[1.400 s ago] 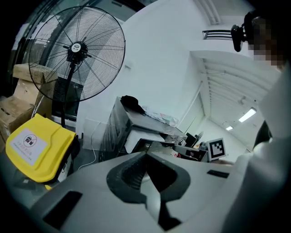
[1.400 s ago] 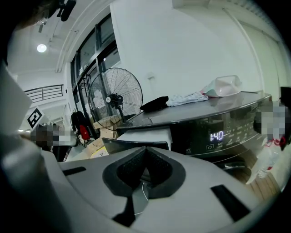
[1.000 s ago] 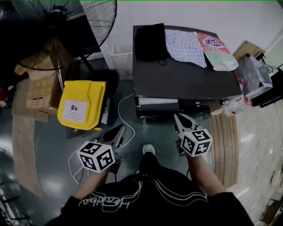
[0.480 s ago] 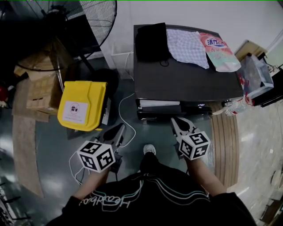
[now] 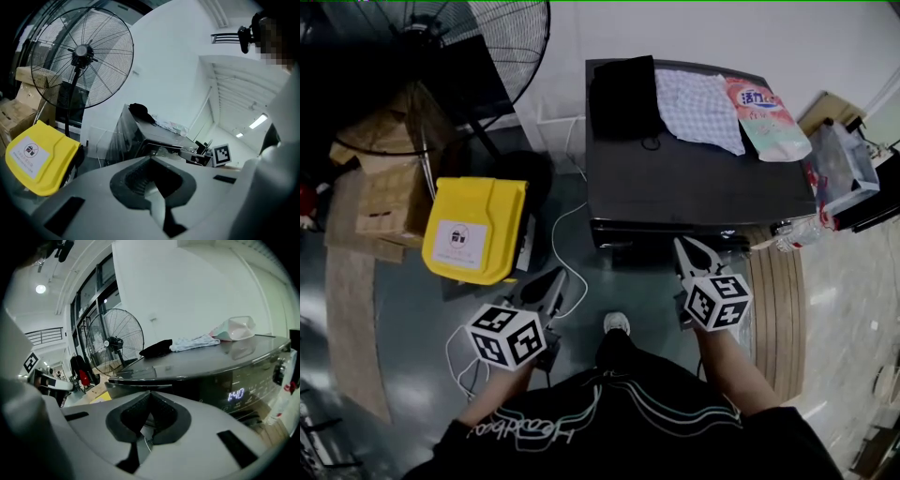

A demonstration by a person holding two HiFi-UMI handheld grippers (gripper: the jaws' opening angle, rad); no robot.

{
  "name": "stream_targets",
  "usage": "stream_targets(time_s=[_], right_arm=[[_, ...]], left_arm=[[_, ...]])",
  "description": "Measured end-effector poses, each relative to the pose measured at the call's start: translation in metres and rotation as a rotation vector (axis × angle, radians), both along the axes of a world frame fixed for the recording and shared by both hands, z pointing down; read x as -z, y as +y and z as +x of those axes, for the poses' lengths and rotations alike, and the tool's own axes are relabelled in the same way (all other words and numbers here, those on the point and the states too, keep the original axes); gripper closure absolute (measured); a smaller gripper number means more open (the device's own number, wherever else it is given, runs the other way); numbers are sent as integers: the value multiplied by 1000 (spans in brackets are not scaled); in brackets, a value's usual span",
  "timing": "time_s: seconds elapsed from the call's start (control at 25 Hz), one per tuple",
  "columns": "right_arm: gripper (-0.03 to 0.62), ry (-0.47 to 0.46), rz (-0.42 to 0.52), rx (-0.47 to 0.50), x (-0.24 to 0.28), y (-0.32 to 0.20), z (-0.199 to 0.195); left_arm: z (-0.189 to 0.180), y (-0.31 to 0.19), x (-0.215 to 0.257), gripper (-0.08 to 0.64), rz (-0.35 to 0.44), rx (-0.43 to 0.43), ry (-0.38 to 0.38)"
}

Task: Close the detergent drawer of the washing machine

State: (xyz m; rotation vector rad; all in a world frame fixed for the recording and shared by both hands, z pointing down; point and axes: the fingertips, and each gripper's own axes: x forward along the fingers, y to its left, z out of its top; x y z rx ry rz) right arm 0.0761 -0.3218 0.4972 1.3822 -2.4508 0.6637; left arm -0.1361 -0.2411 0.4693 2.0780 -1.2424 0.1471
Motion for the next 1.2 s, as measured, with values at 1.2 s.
stream_targets(time_s=[1.2], right_arm=[[566, 54, -23, -29, -4, -16, -1]], left_arm=[[-5, -13, 8, 537, 17, -3, 8]])
